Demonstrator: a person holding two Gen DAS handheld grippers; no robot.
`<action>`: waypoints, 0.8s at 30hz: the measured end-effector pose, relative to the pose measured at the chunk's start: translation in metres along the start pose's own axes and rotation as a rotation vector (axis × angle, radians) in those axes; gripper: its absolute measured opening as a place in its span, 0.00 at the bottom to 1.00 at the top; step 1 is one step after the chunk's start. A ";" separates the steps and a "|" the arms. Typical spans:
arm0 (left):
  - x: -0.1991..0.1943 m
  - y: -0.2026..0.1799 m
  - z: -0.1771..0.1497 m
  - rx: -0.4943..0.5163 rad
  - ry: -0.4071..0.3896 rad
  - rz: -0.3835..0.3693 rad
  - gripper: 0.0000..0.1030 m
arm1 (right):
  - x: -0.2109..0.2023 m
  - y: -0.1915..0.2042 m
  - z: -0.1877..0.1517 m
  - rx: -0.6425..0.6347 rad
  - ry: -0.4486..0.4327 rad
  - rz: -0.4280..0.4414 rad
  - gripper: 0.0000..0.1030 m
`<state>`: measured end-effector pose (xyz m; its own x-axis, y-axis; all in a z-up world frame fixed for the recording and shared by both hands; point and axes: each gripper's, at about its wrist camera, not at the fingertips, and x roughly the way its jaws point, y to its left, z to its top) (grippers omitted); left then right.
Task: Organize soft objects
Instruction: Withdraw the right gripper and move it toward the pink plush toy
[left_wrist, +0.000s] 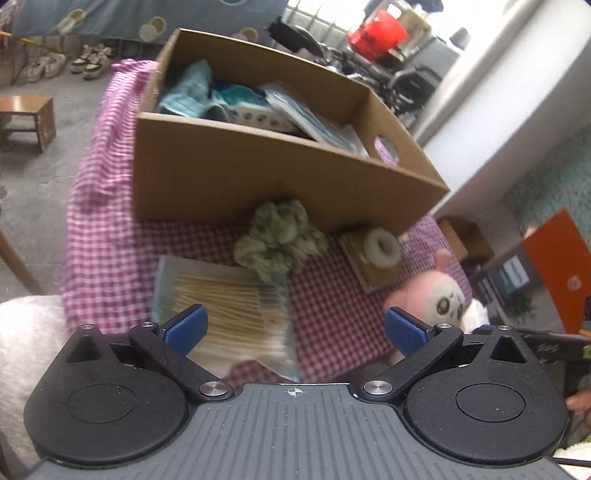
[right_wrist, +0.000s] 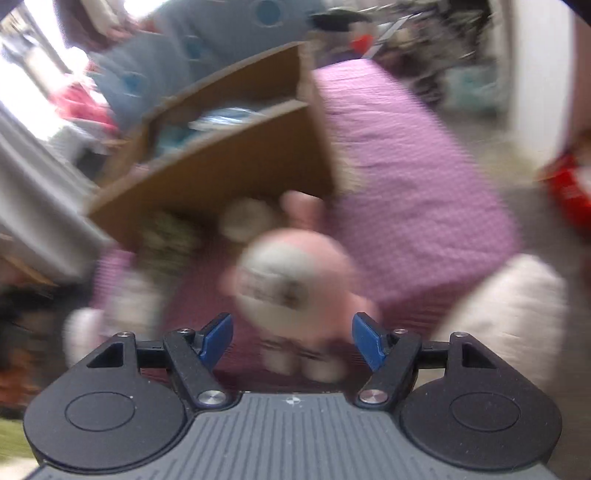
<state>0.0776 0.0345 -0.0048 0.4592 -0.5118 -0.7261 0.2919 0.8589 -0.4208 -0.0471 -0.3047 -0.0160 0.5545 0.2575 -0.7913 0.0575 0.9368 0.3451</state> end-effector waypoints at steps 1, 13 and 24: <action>0.002 -0.004 -0.002 0.008 0.007 0.000 0.99 | 0.002 -0.002 -0.007 -0.007 -0.005 -0.057 0.72; 0.020 -0.022 0.008 0.011 0.057 0.061 0.99 | 0.059 0.019 -0.022 -0.179 -0.184 -0.127 0.83; 0.038 -0.006 0.016 -0.062 0.096 0.105 0.99 | 0.047 -0.022 0.009 -0.060 -0.366 -0.058 0.74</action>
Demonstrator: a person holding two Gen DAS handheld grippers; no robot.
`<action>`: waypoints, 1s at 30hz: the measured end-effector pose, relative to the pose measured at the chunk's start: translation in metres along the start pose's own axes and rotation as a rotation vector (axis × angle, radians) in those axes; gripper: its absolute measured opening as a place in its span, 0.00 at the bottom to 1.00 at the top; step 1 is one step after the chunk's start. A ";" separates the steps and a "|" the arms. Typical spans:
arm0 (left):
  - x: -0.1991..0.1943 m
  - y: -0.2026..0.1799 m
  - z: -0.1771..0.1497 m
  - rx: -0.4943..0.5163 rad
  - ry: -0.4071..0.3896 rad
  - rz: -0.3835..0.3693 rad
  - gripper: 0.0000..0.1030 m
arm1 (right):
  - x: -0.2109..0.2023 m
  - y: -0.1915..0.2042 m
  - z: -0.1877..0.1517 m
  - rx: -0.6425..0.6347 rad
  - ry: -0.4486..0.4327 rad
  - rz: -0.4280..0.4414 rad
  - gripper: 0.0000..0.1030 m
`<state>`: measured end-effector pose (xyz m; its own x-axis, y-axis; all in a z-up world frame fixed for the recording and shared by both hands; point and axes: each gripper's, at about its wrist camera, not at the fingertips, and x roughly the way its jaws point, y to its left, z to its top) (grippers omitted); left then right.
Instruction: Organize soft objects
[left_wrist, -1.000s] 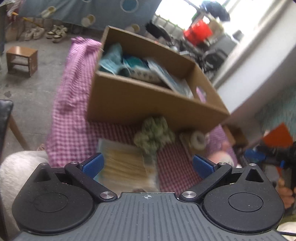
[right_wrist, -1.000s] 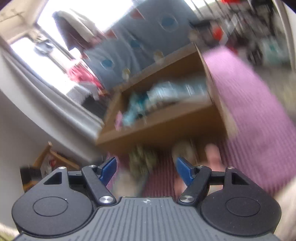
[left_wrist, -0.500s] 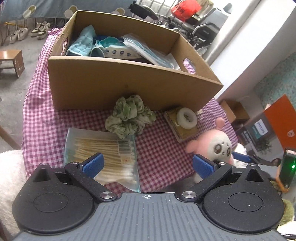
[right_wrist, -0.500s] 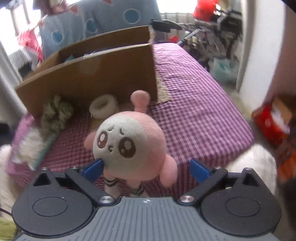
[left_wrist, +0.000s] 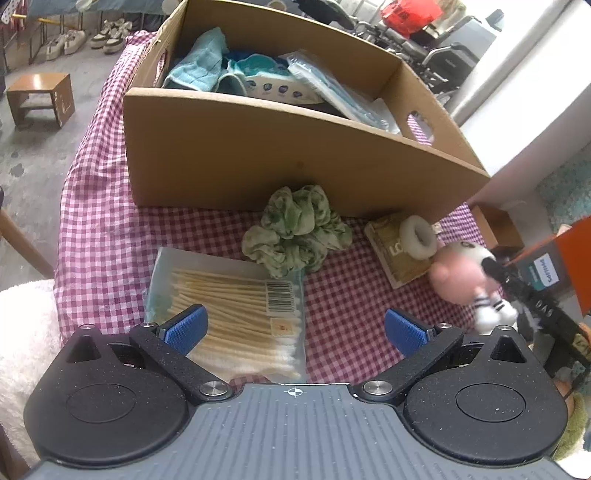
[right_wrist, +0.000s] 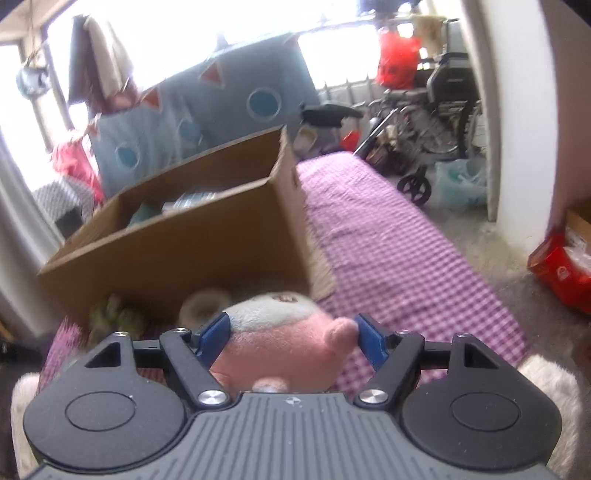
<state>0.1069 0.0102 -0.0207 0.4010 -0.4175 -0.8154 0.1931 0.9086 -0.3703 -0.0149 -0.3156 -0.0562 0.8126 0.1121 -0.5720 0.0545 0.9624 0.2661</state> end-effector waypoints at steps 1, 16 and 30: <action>0.001 0.000 0.001 -0.003 0.002 -0.001 0.99 | 0.001 -0.005 0.002 0.021 -0.014 0.004 0.74; 0.006 -0.007 0.005 0.002 0.009 -0.018 0.99 | 0.048 -0.089 0.031 0.404 -0.088 -0.082 0.67; 0.000 -0.007 -0.003 -0.004 -0.007 -0.033 0.99 | 0.008 -0.108 0.004 0.459 -0.055 -0.076 0.72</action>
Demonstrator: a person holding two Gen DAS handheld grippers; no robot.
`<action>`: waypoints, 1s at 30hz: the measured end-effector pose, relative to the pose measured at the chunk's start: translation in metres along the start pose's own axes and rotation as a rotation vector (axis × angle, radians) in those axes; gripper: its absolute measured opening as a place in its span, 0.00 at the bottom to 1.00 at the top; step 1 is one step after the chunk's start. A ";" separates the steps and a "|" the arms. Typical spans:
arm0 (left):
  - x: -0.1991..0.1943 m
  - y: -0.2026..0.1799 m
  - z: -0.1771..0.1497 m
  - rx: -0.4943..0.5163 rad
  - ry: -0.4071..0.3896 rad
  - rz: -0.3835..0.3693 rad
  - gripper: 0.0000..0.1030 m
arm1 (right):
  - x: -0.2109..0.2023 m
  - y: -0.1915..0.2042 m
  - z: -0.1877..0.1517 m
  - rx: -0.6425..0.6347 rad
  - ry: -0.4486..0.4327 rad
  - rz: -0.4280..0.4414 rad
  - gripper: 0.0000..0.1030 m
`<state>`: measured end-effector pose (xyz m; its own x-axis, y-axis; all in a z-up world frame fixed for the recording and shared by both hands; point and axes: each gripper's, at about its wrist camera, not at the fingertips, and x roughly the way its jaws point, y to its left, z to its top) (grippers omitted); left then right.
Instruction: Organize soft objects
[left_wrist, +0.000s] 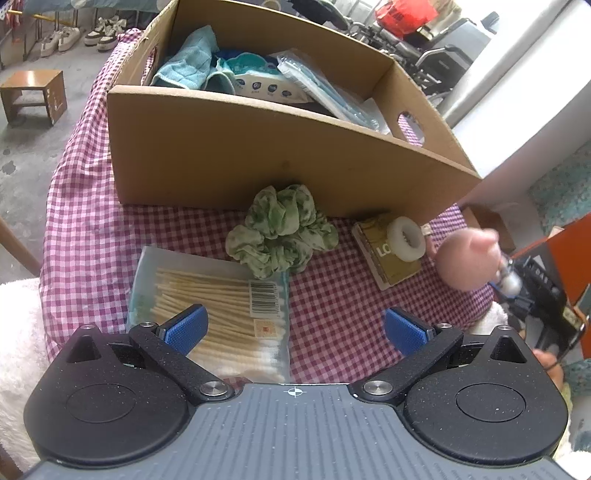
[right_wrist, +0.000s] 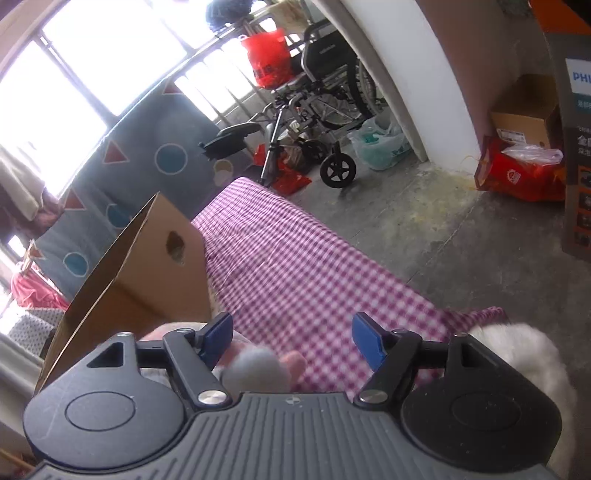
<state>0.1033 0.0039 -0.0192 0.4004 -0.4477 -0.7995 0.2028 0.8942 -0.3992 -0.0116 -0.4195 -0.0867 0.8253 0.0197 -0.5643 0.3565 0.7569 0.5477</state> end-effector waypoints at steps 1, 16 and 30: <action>-0.001 0.000 -0.001 0.001 -0.003 -0.002 0.99 | -0.004 0.002 -0.002 -0.010 0.000 -0.004 0.72; -0.013 0.013 -0.012 -0.027 -0.036 -0.036 0.99 | -0.018 0.023 -0.033 -0.094 0.080 0.048 0.75; -0.028 0.014 -0.013 -0.018 -0.080 -0.020 0.99 | -0.044 0.028 -0.023 -0.119 0.038 0.095 0.76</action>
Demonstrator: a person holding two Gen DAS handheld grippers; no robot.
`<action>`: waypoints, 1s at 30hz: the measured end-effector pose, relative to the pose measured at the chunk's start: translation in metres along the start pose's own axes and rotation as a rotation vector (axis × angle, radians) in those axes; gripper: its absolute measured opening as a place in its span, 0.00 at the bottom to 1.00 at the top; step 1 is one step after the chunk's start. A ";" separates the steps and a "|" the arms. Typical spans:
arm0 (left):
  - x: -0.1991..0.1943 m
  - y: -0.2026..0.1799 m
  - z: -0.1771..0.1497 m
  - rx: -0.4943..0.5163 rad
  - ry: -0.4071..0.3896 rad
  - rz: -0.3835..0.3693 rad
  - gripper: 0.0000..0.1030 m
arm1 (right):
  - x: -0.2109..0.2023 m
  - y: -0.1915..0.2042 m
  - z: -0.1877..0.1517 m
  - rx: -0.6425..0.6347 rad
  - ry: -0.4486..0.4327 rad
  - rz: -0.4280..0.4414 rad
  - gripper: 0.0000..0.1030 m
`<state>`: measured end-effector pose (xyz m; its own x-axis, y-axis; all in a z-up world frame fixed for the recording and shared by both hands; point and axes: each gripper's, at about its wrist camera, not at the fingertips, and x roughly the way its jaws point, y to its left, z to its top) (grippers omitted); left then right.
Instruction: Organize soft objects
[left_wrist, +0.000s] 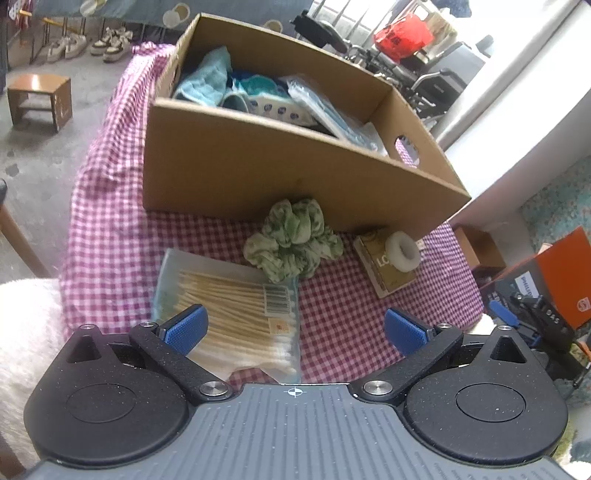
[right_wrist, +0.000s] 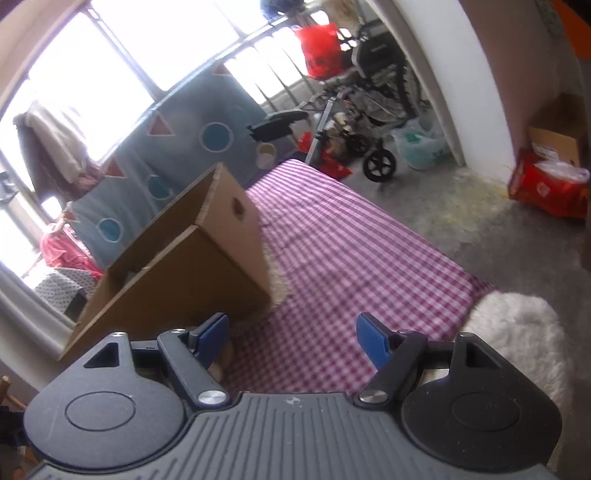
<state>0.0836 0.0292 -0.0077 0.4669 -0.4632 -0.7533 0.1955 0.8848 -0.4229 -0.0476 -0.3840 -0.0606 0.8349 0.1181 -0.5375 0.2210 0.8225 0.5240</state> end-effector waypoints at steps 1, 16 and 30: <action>-0.003 0.000 0.000 0.005 -0.006 0.006 0.99 | -0.003 0.003 0.000 -0.011 -0.005 0.013 0.76; -0.041 -0.009 -0.019 0.046 -0.095 0.017 0.99 | -0.044 0.026 -0.012 -0.059 -0.059 0.109 0.78; -0.029 0.016 -0.037 0.017 -0.093 0.054 0.99 | 0.002 0.113 -0.025 -0.162 0.133 0.335 0.79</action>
<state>0.0413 0.0552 -0.0116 0.5550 -0.4085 -0.7246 0.1817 0.9096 -0.3736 -0.0336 -0.2773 -0.0192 0.7721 0.4574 -0.4411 -0.1437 0.8019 0.5799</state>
